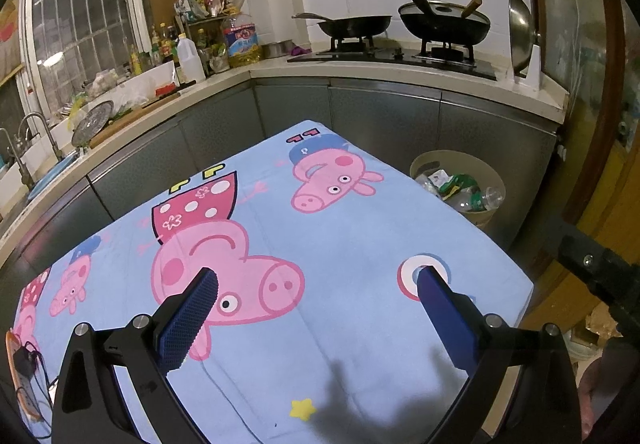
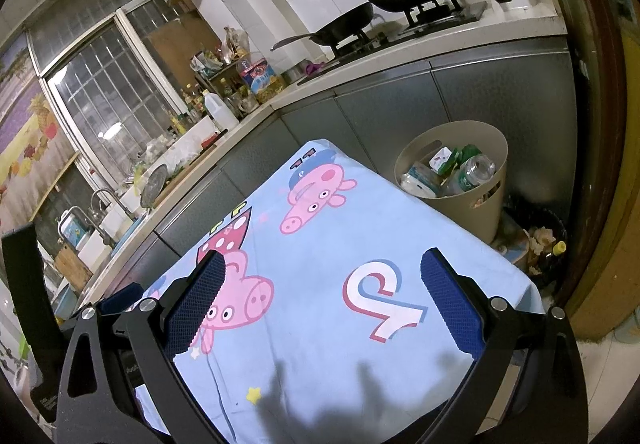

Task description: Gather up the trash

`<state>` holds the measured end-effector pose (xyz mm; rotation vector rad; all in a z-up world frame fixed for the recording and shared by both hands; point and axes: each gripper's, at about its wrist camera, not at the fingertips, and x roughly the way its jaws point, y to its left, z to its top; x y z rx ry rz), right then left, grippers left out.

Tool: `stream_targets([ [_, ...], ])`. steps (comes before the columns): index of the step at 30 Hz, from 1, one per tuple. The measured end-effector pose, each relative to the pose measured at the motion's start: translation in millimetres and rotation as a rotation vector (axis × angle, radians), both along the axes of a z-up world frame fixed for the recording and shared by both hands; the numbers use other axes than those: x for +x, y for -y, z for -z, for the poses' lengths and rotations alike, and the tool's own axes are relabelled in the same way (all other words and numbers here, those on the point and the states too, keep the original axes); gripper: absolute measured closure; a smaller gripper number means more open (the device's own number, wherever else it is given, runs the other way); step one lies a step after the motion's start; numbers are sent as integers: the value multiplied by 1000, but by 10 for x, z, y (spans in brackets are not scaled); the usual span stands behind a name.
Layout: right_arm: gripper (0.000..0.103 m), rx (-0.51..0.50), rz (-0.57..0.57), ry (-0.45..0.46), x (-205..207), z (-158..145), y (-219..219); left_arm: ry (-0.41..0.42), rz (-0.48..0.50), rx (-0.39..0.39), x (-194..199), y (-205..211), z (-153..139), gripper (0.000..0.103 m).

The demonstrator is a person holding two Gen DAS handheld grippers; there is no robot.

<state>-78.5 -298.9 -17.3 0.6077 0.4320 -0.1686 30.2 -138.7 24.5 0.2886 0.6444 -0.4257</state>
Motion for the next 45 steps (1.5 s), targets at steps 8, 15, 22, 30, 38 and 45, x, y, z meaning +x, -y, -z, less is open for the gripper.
stream_targets([
  [8,6,1,0,-1,0,-2,1,-10,-3,4,2,2,22,4],
  [15,6,2,0,-2,-3,-7,0,-16,-4,5,-1,5,21,4],
  [22,6,3,-2,-5,-22,29,-48,-17,-6,6,0,5,24,4],
  [30,6,3,1,-5,1,10,-5,-18,-8,7,2,7,30,4],
  [38,6,3,1,-5,11,4,7,-19,-8,7,1,9,30,4],
  [45,6,3,0,-5,19,1,15,-21,-8,7,3,10,35,4],
])
